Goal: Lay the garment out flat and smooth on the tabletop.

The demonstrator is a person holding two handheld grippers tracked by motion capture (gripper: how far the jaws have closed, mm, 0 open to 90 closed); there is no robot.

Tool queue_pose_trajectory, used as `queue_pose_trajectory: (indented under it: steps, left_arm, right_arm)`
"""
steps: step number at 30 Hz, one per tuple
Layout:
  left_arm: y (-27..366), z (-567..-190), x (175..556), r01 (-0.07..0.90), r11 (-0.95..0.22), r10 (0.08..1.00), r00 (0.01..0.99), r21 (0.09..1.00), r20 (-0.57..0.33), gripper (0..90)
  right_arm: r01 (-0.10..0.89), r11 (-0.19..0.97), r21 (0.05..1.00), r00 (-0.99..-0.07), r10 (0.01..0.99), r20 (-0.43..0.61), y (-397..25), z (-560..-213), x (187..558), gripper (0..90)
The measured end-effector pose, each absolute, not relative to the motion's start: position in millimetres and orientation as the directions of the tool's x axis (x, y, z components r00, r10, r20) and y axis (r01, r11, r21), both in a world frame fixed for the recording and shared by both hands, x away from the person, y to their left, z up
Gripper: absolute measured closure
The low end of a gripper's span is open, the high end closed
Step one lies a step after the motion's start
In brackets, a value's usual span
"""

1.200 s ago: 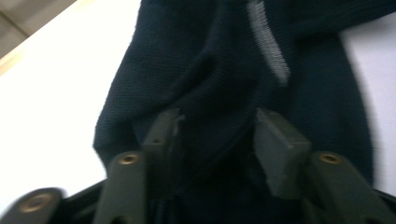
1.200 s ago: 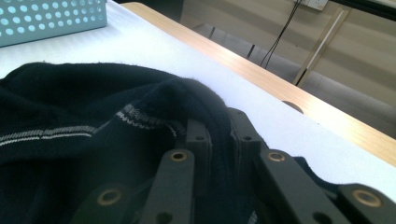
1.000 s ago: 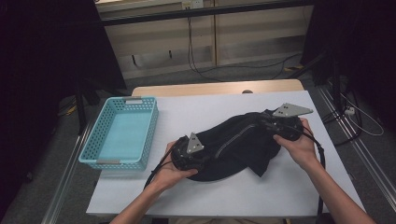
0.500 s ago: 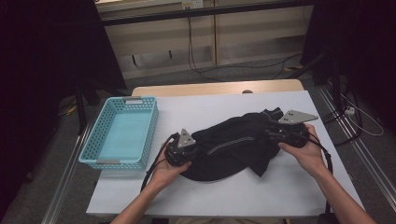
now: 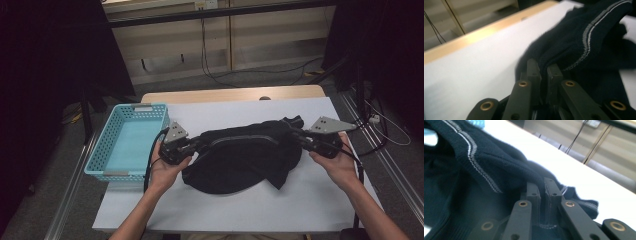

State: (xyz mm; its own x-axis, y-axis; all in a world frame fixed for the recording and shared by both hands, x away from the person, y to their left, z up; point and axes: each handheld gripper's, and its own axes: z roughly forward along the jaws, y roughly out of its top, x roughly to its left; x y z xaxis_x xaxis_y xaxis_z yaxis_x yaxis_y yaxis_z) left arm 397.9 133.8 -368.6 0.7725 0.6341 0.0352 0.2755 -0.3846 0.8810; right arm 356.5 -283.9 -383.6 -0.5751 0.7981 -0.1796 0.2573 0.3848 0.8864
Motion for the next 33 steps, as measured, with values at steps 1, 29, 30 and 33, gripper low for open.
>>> queue_pose_trajectory:
  steps: [1,29,30,33]
  left_arm:
    - [133.9,-363.3,399.4,0.270,-0.377,0.632,0.774,0.886,0.033,84.8]
    - [131.5,-350.5,459.2,0.336,-0.293,0.716,0.698,0.895,-0.028,85.3]
    - [130.5,-352.6,465.0,0.346,-0.294,0.725,0.688,0.891,-0.028,85.2]
    - [127.9,-357.6,478.9,0.377,-0.303,0.739,0.672,0.876,-0.033,84.8]
  right_arm:
    - [0.247,0.376,0.893,-0.565,0.805,-0.183,-285.6,-377.9,358.5,84.8]
    - [0.215,0.290,0.933,-0.435,0.883,-0.175,-293.0,-340.7,424.9,85.3]
    - [0.219,0.291,0.931,-0.436,0.883,-0.173,-293.0,-342.1,428.2,85.3]
    - [0.244,0.296,0.923,-0.431,0.886,-0.170,-290.1,-347.0,441.1,85.2]
